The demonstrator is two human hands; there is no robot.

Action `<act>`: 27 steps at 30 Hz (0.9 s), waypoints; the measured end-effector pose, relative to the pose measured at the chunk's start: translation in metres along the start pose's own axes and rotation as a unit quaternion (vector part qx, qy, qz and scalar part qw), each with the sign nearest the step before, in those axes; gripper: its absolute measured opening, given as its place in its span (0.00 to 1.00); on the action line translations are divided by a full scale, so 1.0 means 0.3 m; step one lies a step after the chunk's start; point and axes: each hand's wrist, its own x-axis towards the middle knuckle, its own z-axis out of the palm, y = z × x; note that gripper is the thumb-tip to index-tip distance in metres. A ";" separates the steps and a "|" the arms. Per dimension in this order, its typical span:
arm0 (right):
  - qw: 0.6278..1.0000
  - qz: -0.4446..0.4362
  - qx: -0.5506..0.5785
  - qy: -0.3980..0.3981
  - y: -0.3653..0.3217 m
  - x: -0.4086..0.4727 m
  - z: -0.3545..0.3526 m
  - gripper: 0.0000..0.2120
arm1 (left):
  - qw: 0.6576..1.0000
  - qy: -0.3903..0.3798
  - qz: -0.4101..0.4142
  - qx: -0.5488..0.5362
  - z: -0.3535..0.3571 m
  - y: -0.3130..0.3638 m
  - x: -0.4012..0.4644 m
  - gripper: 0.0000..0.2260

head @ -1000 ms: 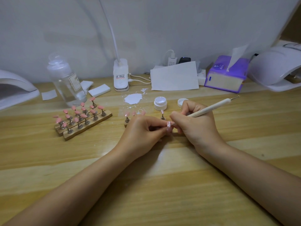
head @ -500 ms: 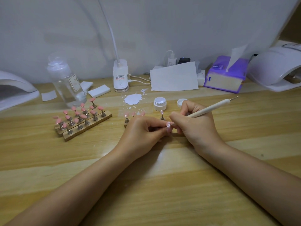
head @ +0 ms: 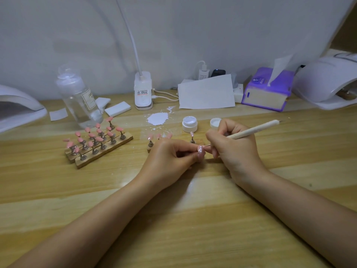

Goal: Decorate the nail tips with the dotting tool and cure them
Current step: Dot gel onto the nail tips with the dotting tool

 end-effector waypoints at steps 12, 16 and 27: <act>0.990 0.060 0.109 0.071 -0.012 0.019 -0.012 0.18 | 0.985 0.074 0.129 -0.085 -0.017 0.022 -0.026 0.09; 0.990 0.068 0.103 0.068 -0.011 0.021 -0.015 0.19 | 0.971 0.152 0.171 -0.072 -0.056 0.044 -0.002 0.08; 0.991 0.074 0.093 0.057 -0.008 0.022 -0.015 0.19 | 0.981 0.139 0.083 0.109 -0.100 0.008 0.051 0.14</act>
